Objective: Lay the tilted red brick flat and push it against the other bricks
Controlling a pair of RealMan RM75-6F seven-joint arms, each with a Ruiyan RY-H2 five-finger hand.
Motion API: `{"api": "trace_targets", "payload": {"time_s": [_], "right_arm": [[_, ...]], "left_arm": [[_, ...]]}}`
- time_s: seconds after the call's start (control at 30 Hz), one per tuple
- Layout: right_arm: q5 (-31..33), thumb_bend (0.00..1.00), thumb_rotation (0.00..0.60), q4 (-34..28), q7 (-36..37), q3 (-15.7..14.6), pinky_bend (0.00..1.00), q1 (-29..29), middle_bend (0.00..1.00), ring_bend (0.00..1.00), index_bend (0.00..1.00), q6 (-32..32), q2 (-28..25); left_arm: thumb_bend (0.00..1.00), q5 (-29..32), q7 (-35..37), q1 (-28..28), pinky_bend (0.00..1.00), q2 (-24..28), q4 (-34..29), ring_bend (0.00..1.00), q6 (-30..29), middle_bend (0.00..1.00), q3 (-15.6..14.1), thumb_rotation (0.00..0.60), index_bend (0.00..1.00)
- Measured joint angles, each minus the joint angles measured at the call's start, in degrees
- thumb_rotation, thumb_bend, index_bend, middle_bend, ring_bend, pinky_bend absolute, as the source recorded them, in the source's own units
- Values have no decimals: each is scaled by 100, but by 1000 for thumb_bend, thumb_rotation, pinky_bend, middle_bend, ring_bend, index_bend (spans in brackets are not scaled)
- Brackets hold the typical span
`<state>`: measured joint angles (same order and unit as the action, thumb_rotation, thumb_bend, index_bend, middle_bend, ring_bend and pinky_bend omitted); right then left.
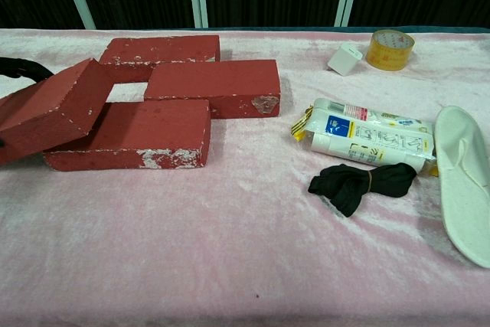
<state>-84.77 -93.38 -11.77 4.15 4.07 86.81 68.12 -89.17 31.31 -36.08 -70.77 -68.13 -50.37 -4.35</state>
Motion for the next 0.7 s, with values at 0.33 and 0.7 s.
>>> {"api": "trace_targets", "payload": {"time_s": [0.33, 0.7], "right_arm": [[-2, 148, 600, -15, -41, 3, 242, -4, 11, 149, 90, -4, -6], [65, 148, 600, -41, -95, 17, 242, -5, 11, 150, 90, -51, -14]], "left_arm": [[5, 2, 5, 17, 0, -9, 9, 0, -22, 177, -5, 600, 147], [5, -4, 6, 14, 0, -4, 22, 0, -45, 177, 4, 600, 147]]}}
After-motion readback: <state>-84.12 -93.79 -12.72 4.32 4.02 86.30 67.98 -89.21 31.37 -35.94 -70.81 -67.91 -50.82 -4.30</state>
